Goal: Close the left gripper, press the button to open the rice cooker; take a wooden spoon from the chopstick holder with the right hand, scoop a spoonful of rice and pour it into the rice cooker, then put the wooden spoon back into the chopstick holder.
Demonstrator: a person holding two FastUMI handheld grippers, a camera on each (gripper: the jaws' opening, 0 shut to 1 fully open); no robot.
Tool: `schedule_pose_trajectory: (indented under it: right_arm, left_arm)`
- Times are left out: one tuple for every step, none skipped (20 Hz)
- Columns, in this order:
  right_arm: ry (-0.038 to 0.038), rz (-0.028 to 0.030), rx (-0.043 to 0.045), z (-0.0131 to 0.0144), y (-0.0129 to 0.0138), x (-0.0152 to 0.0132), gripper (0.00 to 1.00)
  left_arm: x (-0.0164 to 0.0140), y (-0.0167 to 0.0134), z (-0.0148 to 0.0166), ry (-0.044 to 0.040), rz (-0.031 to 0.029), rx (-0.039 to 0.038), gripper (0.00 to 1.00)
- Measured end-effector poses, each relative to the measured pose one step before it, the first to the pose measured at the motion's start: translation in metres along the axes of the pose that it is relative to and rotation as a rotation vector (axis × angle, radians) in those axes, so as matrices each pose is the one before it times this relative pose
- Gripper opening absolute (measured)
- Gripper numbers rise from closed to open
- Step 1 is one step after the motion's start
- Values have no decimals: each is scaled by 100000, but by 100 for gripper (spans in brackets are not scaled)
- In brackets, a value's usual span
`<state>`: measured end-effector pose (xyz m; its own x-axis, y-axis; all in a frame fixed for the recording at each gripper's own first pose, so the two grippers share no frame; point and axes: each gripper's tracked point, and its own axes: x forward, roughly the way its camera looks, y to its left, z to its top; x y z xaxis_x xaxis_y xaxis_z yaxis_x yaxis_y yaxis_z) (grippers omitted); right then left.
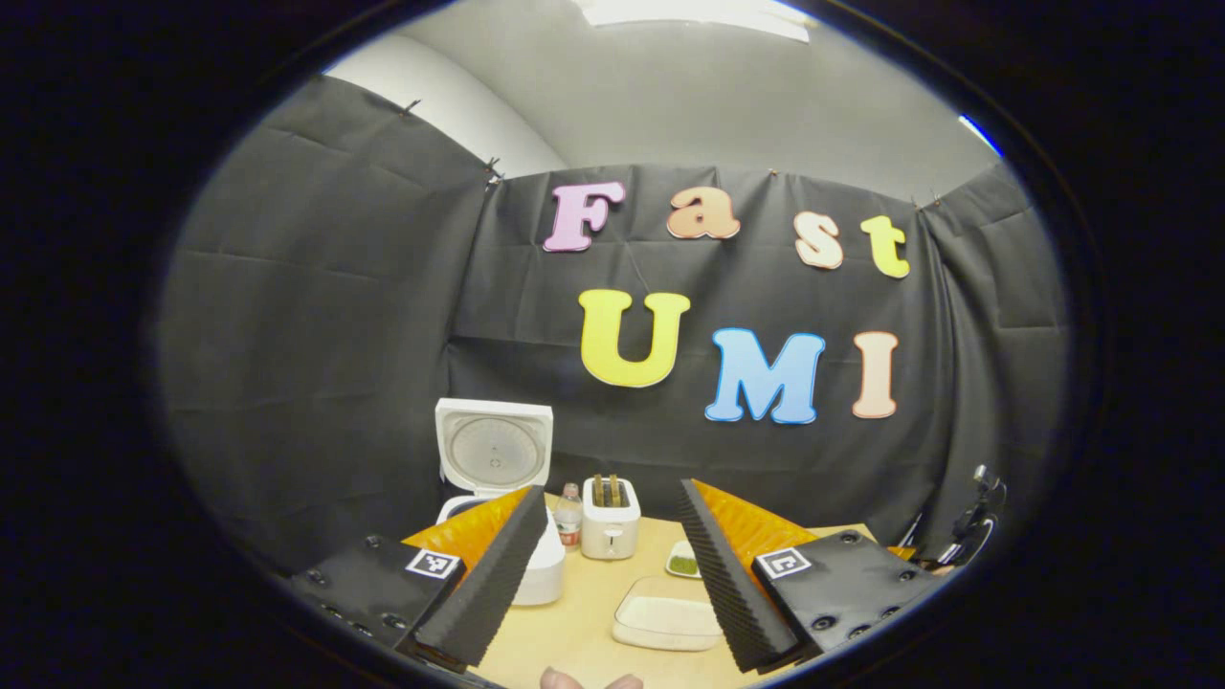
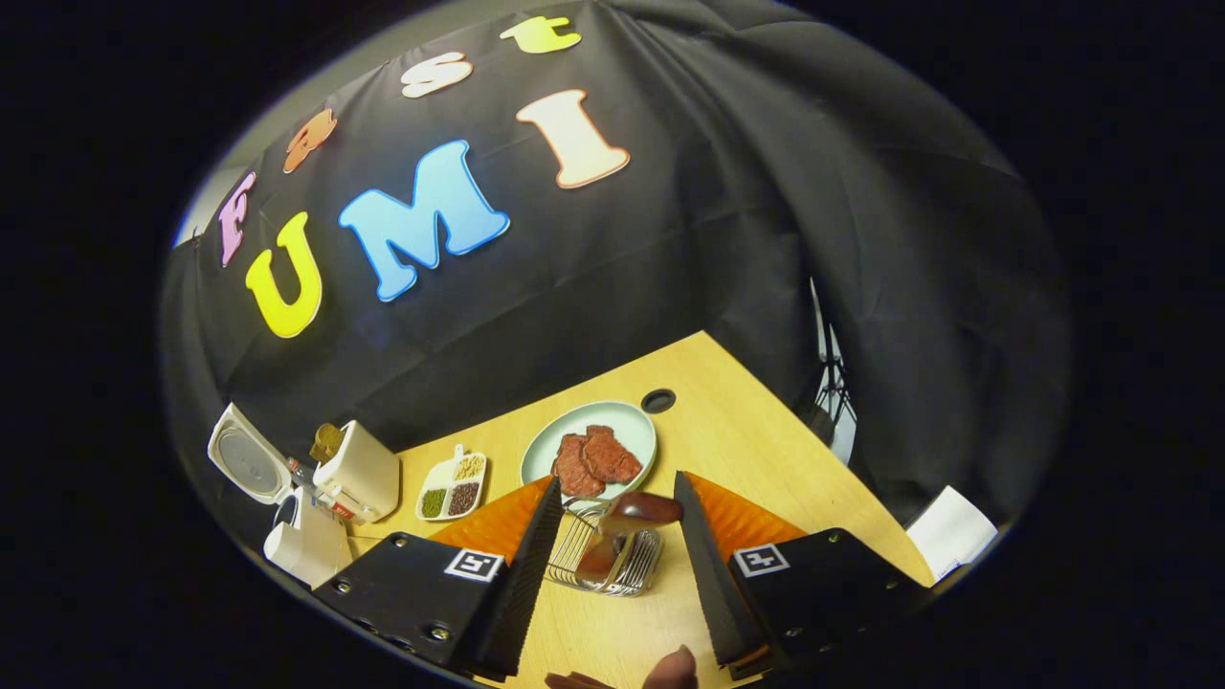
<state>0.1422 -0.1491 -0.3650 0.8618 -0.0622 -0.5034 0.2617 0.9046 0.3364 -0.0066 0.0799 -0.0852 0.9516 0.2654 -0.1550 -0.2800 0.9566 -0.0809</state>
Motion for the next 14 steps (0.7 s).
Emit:
schedule_pose_trajectory:
  right_arm:
    - [-1187, 233, 662, 786, -136, -418, 72]
    - [-1133, 1547, 74, 537, 347, -466, 72]
    - [-800, 506, -1067, 647, 80, -526, 72]
    - [-707, 1831, -1164, 633, 455, -967, 72]
    - [-1772, 2244, -199, 942, 796, -1191, 72]
    - [-3174, 3130, 157, 1344, 1410, -1302, 72]
    - [-2764, 3191, -628, 1228, 1677, -1430, 72]
    - [-2774, 3300, -2070, 856, 1862, -1591, 72]
    - [-2449, 2228, -2490, 879, 1517, -1257, 72]
    - [-2650, 2361, -2651, 1042, 1582, -1407, 72]
    - [-2294, 1984, -2596, 1061, 1819, -1224, 68]
    - [-2244, 1291, -2572, 1036, 1601, -908, 72]
    - [-2135, 1005, -2829, 909, 1685, -919, 72]
    - [-2684, 58, -2483, 1066, 1546, -837, 72]
  left_arm:
    - [15, 159, 9, -287, 85, -305, 93]
    - [63, 108, 88, -376, -108, -376, 93]
    - [10, 17, -68, -43, -76, -233, 93]
    - [31, 101, 70, -63, -51, -129, 93]
    - [138, 49, 138, -469, -233, -159, 93]
    - [186, 67, 333, -766, -305, 56, 93]
    - [-17, 89, 350, -984, -59, 338, 93]
    - [116, 171, 470, -1003, -221, -2, 93]
    - [100, 237, 285, -1051, -190, -290, 93]
    - [255, 324, 535, -1370, -345, -517, 93]
    - [346, 471, 321, -1380, -368, -309, 93]
    - [680, 668, 385, -1087, -440, -450, 93]
    - [756, 788, 319, -1162, -560, -970, 93]
    - [906, 904, 380, -1042, -584, -1201, 93]
